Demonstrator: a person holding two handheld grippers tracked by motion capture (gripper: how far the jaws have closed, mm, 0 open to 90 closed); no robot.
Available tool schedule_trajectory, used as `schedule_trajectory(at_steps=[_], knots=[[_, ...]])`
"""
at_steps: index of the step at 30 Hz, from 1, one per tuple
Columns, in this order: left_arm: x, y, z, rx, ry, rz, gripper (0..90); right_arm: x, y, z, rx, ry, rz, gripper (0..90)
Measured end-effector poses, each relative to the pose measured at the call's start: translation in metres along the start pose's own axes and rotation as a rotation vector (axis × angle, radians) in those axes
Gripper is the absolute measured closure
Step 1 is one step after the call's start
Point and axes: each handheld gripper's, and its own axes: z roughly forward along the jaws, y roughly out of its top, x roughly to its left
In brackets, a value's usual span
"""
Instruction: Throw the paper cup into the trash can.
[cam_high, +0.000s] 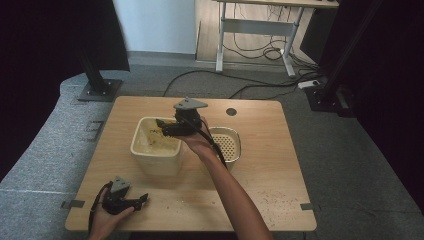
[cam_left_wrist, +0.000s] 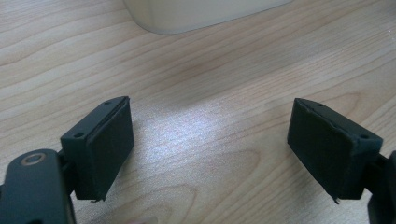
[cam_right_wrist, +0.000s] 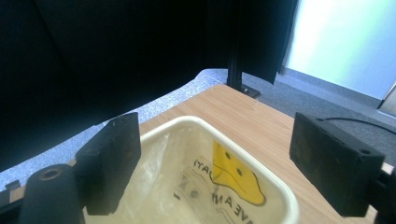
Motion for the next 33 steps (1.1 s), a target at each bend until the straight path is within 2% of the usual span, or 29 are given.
schedule_trajectory(at_steps=[3, 4, 5, 6, 7, 9, 10, 11, 14, 15, 16, 17, 23, 28, 33], knots=[[0.000, 0.000, 0.000, -0.001, 0.000, 0.000, 14.4, -0.004, -0.005, -0.011, -0.009, -0.012, -0.009, 18.8], [0.000, 0.000, 0.000, -0.001, 0.000, 0.000, 14.4, -0.007, -0.009, -0.020, -0.019, -0.012, -0.008, 19.5], [0.000, 0.000, 0.000, 0.000, -0.001, -0.001, 14.4, -0.007, -0.009, -0.020, -0.019, -0.012, -0.008, 19.5], [0.000, 0.000, 0.000, -0.001, 0.000, 0.000, 14.5, -0.010, -0.013, -0.028, -0.027, -0.017, -0.010, 20.0], [0.000, 0.000, 0.000, -0.001, -0.001, 0.000, 14.5, -0.010, -0.013, -0.028, -0.027, -0.017, -0.010, 20.0], [0.000, 0.000, 0.000, -0.001, -0.001, 0.000, 14.5, -0.014, -0.018, -0.039, -0.036, -0.026, -0.013, 20.5], [0.000, 0.000, 0.000, -0.001, -0.001, 0.000, 14.5, -0.018, -0.023, -0.051, -0.047, -0.034, -0.010, 21.1], [0.000, 0.000, 0.000, -0.002, 0.000, 0.001, 14.5, -0.018, -0.023, -0.051, -0.047, -0.034, -0.010, 21.1], [0.000, 0.000, 0.000, -0.001, -0.001, 0.000, 14.5, -0.025, -0.032, -0.071, -0.068, -0.043, -0.003, 21.9], [0.000, 0.000, 0.000, -0.002, -0.001, 0.001, 14.5, -0.028, -0.036, -0.079, -0.074, -0.046, -0.001, 22.1], [0.000, 0.000, 0.000, -0.003, 0.001, 0.001, 14.5, -0.033, -0.044, -0.094, -0.086, -0.061, 0.002, 22.5], [0.000, 0.000, 0.000, -0.003, 0.000, 0.001, 14.5, -0.033, -0.044, -0.094, -0.086, -0.061, 0.002, 22.5], [0.000, 0.000, 0.000, -0.003, 0.000, 0.002, 14.5, -0.051, -0.074, -0.140, -0.100, -0.110, 0.010, 23.4], [0.000, 0.000, 0.000, -0.003, -0.001, 0.003, 14.5, -0.062, -0.103, -0.175, -0.099, -0.154, 0.000, 23.8], [0.000, 0.000, 0.000, -0.002, -0.001, 0.002, 14.6, -0.070, -0.139, -0.200, -0.098, -0.177, 0.036, 24.1]])
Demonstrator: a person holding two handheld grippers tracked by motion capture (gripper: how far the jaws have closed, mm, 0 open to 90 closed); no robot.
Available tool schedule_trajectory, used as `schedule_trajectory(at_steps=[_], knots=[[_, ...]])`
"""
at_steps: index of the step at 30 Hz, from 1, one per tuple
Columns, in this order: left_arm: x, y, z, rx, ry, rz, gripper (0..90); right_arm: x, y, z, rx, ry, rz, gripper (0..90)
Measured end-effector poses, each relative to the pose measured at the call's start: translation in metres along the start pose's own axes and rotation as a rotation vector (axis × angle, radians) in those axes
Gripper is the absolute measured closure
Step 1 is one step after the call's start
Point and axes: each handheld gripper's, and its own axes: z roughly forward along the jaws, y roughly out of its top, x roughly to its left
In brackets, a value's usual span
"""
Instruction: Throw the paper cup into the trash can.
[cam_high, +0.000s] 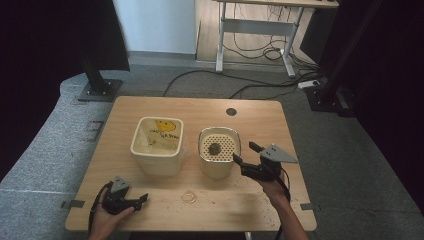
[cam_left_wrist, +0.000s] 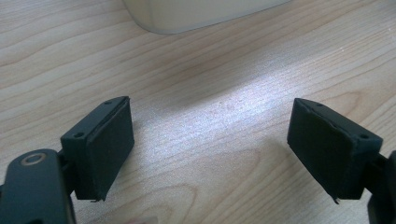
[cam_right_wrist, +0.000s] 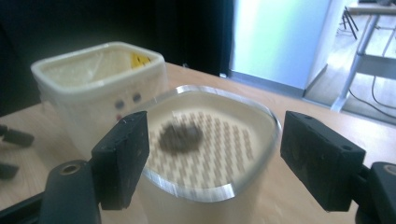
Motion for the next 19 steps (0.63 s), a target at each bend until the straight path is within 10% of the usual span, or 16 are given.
schedule_trajectory(at_steps=[10, 19], knots=[[0.000, 0.000, 0.000, 0.000, -0.001, -0.001, 14.5, -0.016, -0.065, -0.016, 0.053, -0.055, 0.088, 24.5], [0.000, 0.003, 0.003, 0.006, 0.016, 0.007, 14.4, -0.018, -0.080, -0.011, 0.078, -0.079, 0.112, 24.6]])
